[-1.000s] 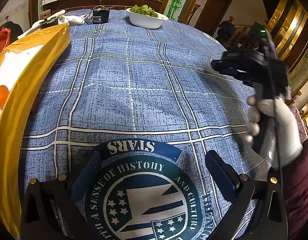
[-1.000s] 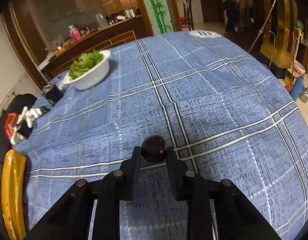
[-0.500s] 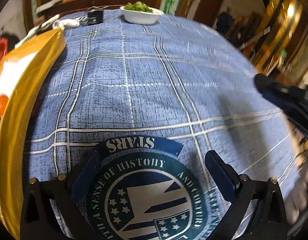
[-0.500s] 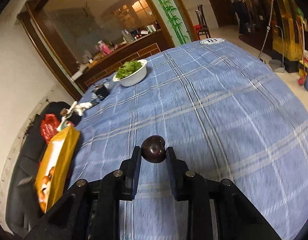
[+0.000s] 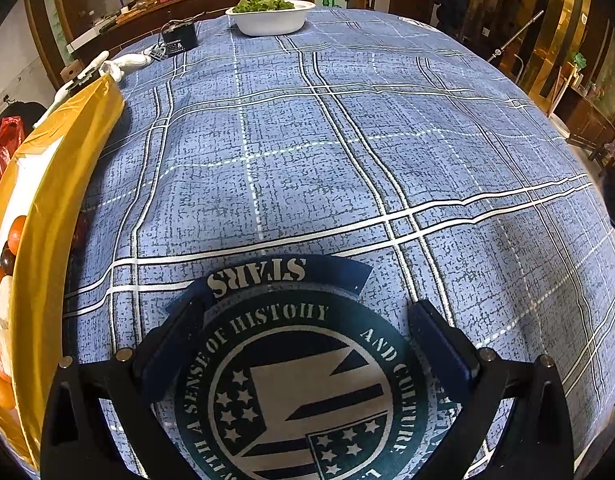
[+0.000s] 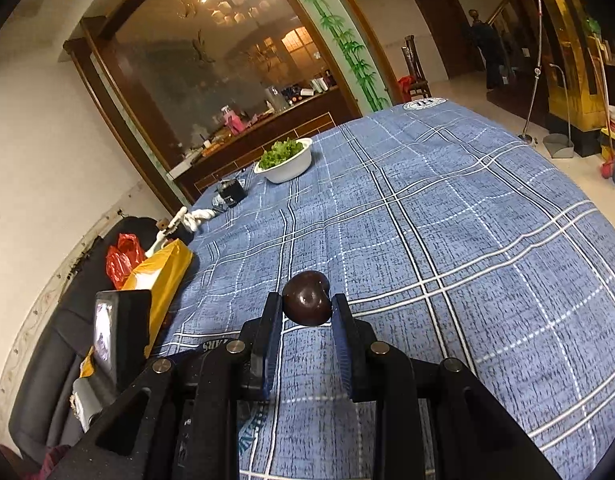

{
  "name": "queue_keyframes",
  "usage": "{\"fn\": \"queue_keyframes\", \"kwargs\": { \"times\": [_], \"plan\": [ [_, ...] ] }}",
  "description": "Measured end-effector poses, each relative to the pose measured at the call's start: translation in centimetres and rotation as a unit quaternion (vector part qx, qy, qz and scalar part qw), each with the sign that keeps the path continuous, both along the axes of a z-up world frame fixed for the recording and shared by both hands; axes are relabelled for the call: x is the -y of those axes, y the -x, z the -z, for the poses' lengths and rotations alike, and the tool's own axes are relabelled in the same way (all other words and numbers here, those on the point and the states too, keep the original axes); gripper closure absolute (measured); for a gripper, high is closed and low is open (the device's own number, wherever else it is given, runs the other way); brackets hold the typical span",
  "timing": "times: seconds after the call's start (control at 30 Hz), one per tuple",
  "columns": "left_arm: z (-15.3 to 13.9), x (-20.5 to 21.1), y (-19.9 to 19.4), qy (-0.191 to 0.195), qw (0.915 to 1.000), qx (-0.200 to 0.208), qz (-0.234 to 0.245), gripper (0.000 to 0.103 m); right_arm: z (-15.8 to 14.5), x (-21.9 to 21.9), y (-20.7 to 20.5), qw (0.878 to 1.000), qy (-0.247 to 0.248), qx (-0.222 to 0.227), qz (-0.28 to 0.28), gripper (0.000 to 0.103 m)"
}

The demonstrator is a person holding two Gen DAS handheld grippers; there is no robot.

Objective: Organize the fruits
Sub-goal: 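Carry the plum over the tray and open the right tool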

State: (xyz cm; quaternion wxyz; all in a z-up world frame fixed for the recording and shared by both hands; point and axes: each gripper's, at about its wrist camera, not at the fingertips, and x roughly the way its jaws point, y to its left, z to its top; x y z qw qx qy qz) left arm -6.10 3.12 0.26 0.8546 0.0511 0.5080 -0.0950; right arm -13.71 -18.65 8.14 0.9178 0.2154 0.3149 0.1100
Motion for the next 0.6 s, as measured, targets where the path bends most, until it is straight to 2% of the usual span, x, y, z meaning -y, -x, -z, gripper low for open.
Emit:
{"fn": "queue_keyframes", "kwargs": {
  "times": [0.6],
  "plan": [
    [0.0,0.0,0.0,0.0,1.0,0.0,0.0,0.0,0.2,1.5,2.5,0.999,-0.023,0.021,0.011,0.075]
  ]
}}
